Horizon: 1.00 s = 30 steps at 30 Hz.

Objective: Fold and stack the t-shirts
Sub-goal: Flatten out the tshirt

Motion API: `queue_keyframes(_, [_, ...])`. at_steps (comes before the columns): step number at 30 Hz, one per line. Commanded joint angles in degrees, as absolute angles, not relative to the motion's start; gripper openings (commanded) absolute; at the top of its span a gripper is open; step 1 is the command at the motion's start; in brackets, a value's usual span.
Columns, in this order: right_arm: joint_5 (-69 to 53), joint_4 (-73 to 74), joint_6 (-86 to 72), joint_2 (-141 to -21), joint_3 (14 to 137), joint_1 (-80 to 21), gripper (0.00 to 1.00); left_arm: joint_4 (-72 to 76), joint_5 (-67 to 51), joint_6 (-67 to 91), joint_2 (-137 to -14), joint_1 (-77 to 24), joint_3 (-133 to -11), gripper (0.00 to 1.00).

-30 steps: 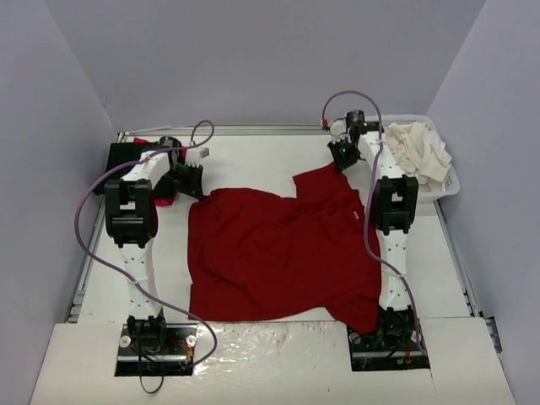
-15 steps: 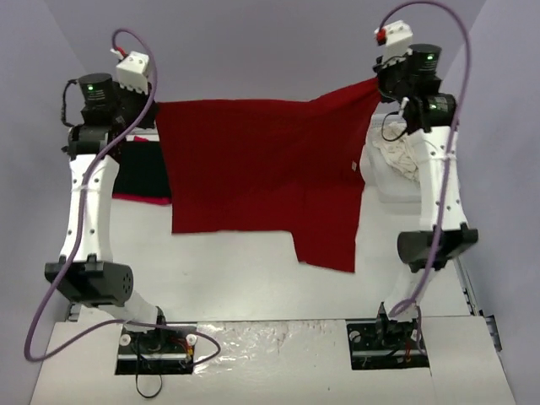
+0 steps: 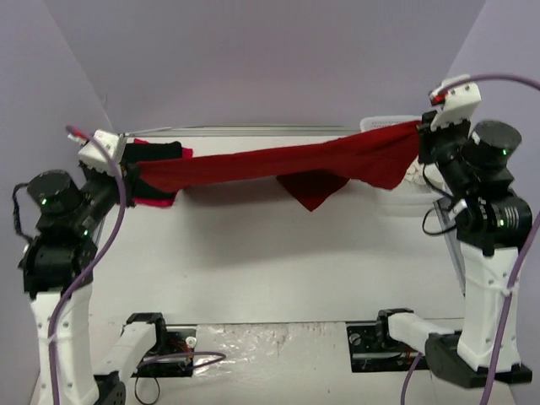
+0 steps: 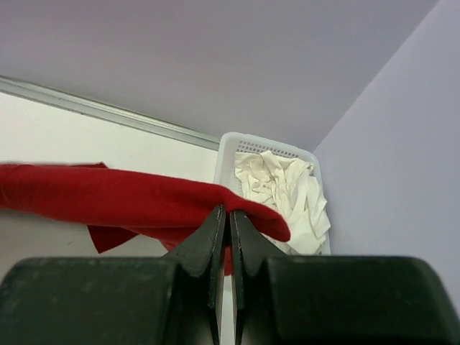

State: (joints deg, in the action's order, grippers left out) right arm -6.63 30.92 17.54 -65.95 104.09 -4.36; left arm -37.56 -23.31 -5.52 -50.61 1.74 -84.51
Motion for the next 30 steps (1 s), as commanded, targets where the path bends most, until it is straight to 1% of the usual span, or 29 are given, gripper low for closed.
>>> queue_keyframes(1, [-6.32,28.39,15.03,-56.89,102.57,-2.12,0.0,-39.45,-23.03,-3.96,-44.83,2.02,-86.65,0.02])
queue_keyframes(4, [-8.17,28.65,13.8,-54.85,103.79,2.1,0.0,-41.65,-22.5,-3.08,-43.51,2.02,-89.72,0.02])
queue_keyframes(7, [-8.97,28.83,12.57,-55.98,108.44,3.34,0.0,-43.24,-21.54,-2.81,-44.91,2.11,-95.61,0.02])
queue_keyframes(10, [-8.09,28.39,11.78,-61.59,113.81,3.25,0.0,-42.11,-20.48,-2.72,-47.54,2.02,-99.48,0.02])
queue_keyframes(12, [-7.13,26.91,11.86,-64.67,116.88,3.25,0.0,-40.7,-19.52,-3.16,-50.52,2.02,-99.84,0.02])
queue_keyframes(13, [-6.34,26.2,11.78,-68.17,117.76,3.16,0.0,-39.82,-18.03,-3.43,-51.84,2.02,-99.93,0.02])
queue_keyframes(15, [-3.88,24.18,12.22,-72.05,120.48,3.25,0.0,-36.92,-17.14,-3.95,-56.58,2.02,-100.54,0.02])
queue_keyframes(19, [-2.03,22.68,13.09,-85.47,125.59,3.16,0.0,-33.49,-16.35,-4.04,-66.95,2.02,-103.62,0.02])
queue_keyframes(25, [-2.19,20.92,13.89,-100.95,130.07,3.16,0.0,-25.76,-16.43,-5.18,-83.47,2.02,-106.25,0.02])
queue_keyframes(26, [-2.2,20.57,14.23,-102.38,130.43,3.08,0.0,-24.88,-16.52,-5.36,-88.11,2.02,-107.3,0.02])
queue_keyframes(28, [-1.76,19.69,15.37,-106.58,130.87,2.38,0.0,-25.22,-17.92,-6.06,-93.58,2.02,-110.2,0.02])
queue_keyframes(29, [-0.19,19.51,16.16,-107.92,131.3,1.94,0.0,-26.96,-18.45,-6.59,-96.82,2.02,-114.65,0.02])
queue_keyframes(30, [1.13,19.08,17.65,-109.41,131.66,1.41,0.0,-28.03,-20.11,-7.37,-103.38,1.85,-117.31,0.02])
